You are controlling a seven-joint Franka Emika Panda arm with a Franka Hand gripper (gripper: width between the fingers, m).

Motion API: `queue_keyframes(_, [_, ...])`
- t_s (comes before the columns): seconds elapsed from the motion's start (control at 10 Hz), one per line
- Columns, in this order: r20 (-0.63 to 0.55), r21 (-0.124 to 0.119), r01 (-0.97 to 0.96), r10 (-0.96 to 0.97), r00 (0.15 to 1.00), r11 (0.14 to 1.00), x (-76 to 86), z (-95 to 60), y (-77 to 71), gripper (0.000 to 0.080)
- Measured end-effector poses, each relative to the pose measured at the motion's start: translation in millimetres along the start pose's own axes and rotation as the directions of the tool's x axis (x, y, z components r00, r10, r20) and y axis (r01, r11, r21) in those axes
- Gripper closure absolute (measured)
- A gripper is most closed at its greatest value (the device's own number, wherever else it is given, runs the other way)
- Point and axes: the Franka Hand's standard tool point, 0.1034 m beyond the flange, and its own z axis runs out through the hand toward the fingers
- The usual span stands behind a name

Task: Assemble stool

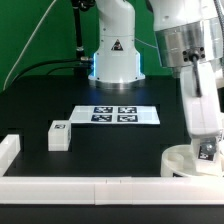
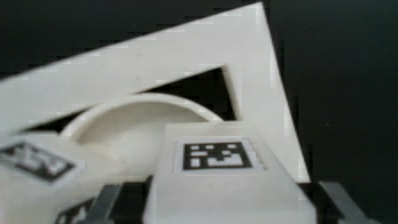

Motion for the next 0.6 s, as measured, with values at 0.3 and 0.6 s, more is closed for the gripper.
queue_keyframes(0.3, [0.038, 0.053, -0.241, 0.239, 0.970, 0.969, -12.8, 2.9, 2.0, 0.0463])
queue_keyframes(0.6, [0.046, 0.053, -0.223, 0.221, 0.974, 0.973, -13.2, 3.4, 3.3, 0.0371])
